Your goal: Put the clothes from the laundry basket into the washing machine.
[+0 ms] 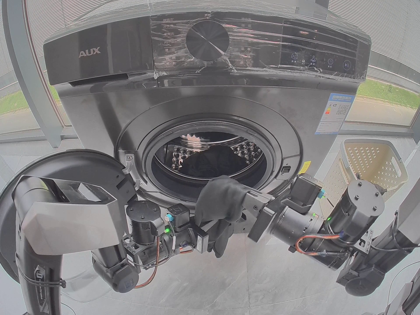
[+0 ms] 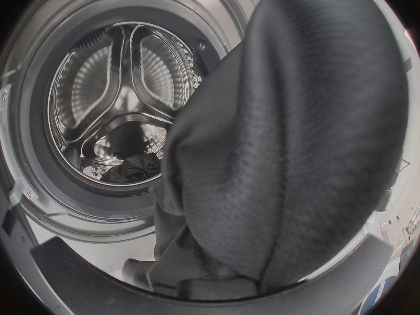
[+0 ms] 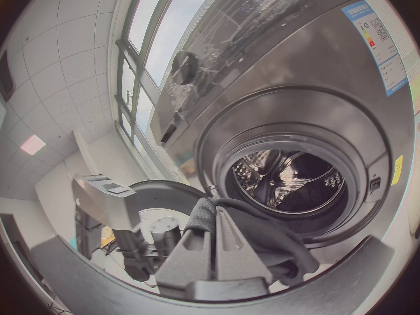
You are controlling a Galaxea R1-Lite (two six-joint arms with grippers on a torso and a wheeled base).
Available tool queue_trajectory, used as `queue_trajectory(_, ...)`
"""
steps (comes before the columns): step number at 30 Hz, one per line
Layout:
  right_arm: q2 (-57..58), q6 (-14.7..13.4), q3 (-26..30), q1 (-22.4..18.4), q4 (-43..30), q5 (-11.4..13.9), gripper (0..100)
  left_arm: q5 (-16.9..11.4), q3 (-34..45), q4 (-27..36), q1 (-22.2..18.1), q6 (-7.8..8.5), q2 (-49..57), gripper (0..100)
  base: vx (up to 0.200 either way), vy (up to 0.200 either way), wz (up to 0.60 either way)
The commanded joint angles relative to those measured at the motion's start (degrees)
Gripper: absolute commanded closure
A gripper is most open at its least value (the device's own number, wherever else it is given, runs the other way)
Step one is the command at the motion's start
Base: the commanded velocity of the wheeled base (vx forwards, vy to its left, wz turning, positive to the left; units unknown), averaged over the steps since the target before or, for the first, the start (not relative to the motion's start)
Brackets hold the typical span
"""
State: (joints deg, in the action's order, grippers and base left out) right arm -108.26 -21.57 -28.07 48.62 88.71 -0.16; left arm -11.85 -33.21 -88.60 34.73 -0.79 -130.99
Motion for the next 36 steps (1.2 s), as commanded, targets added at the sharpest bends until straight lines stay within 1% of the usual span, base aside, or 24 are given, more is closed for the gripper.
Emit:
queue_trajectory(1, -6.17, 1.35, -3.92, -6.6, 0.06, -0.11, 100, -0.46, 7.72, -0.17, 0.95, -0.09, 10.93, 100, 0.0, 0.0, 0.0)
queue_trajectory(2, -6.17, 1.35, -3.92, -6.6, 0.06, -0.11, 100, -0.46, 7.72, -0.17, 0.95, -0.09, 10.93, 100, 0.0, 0.0, 0.0)
queue_trajectory(3, -7.14, 1.44, -4.71, -8.19, -0.03, -0.19, 100, -0.46, 10.44, -0.17, 1.48, -0.09, 15.24, 100, 0.0, 0.0, 0.0)
queue_trajectory(4, -7.49, 1.44, -5.06, -8.71, -0.03, -0.19, 100, -0.46, 11.41, -0.17, 1.57, -0.17, 16.99, 100, 0.0, 0.0, 0.0)
queue_trajectory(6, -8.72, 1.53, -5.59, -9.5, -0.03, -1.34, 100, -0.46, 13.61, -0.17, 1.48, -0.53, 20.33, 100, 0.0, 0.0, 0.0)
queue_trajectory(8, -10.21, 1.7, -6.11, -9.59, -0.03, -2.3, 100, -0.54, 15.19, -0.17, 1.3, -0.35, 22.27, 100, 0.0, 0.0, 0.0)
queue_trajectory(11, -11.0, 1.79, -5.94, -9.07, -0.03, -2.48, 100, -0.72, 16.77, -0.17, 0.95, -0.26, 23.23, 100, 0.0, 0.0, 0.0)
queue_trajectory(12, -10.92, 1.97, -5.94, -8.98, -0.03, -2.48, 0, -0.72, 17.04, -0.17, 0.86, -0.26, 23.23, 100, 0.0, 0.0, 0.0)
queue_trajectory(15, -10.65, 2.76, -5.24, -8.45, 0.06, -2.48, 0, -0.54, 17.21, -0.26, -0.28, -0.44, 22.97, 100, 0.0, 0.0, 0.0)
queue_trajectory(16, -10.48, 3.11, -3.92, -8.19, -0.03, -2.48, 0, -0.37, 16.86, -0.26, -0.89, -0.7, 22.88, 100, 0.0, 0.0, 0.0)
queue_trajectory(17, -10.04, 3.9, -1.28, -7.92, 0.06, -2.48, 0, -0.1, 16.33, -0.26, -1.51, -0.61, 22.88, 100, 0.0, 0.0, 0.0)
queue_trajectory(19, -7.84, 7.33, 5.75, -8.01, 0.06, -1.86, 0, -0.02, 15.63, -0.26, -2.56, -0.7, 23.06, 100, 0.0, 0.0, 0.0)
queue_trajectory(20, -7.84, 7.33, 5.75, -8.01, 0.06, -1.86, 0, -0.02, 15.63, -0.26, -2.56, -0.7, 23.06, 100, 0.0, 0.0, 0.0)
queue_trajectory(21, -6.61, 10.14, 10.58, -8.36, 0.06, -1.51, 0, 0.07, 15.28, -0.26, -3.79, -0.79, 23.06, 100, 0.0, 0.0, 0.0)
queue_trajectory(22, -5.91, 11.9, 14.89, -8.71, 0.06, -1.16, 0, -0.02, 15.28, -0.26, -5.02, -0.7, 23.15, 100, 0.0, 0.0, 0.0)
queue_trajectory(23, -5.64, 12.16, 16.82, -9.07, 0.23, -0.98, 0, 0.07, 15.45, -0.26, -5.46, -0.7, 23.32, 100, 0.0, 0.0, 0.0)
queue_trajectory(25, -4.76, 12.07, 17.97, -9.68, 0.23, -1.25, 0, 0.16, 15.72, -0.26, -5.73, -0.88, 23.76, 100, 0.0, 0.0, 0.0)
queue_trajectory(26, -3.09, 11.72, 18.14, -11.0, 0.15, -1.51, 0, 1.3, 16.07, -0.17, -5.73, -0.97, 24.11, 100, 0.0, 0.0, 0.0)
queue_trajectory(27, -2.83, 11.55, 17.97, -11.35, 0.15, -1.51, 0, 1.57, 16.16, -0.26, -5.73, -0.97, 24.03, 100, 0.0, 0.0, 0.0)
queue_trajectory(29, -1.86, 8.91, 17.79, -13.64, 0.15, -1.86, 0, 4.11, 15.8, -0.26, -5.64, -1.14, 23.67, 100, 0.0, 0.0, 0.0)
queue_trajectory(30, -1.86, 8.12, 17.79, -14.25, 0.06, -2.13, 0, 4.82, 15.63, -0.26, -5.64, -1.14, 23.5, 100, 0.0, 0.0, 0.0)
queue_trajectory(32, -2.3, 7.24, 18.58, -14.87, 0.15, -2.57, 0, 4.91, 15.8, -0.26, -5.73, -1.4, 23.67, 100, 0.0, 0.0, 0.0)
queue_trajectory(36, -2.04, 7.06, 19.81, -16.45, 0.15, -2.57, 0, 5.43, 15.98, -0.26, -5.38, -1.58, 23.59, 100, 0.0, 0.0, 0.0)
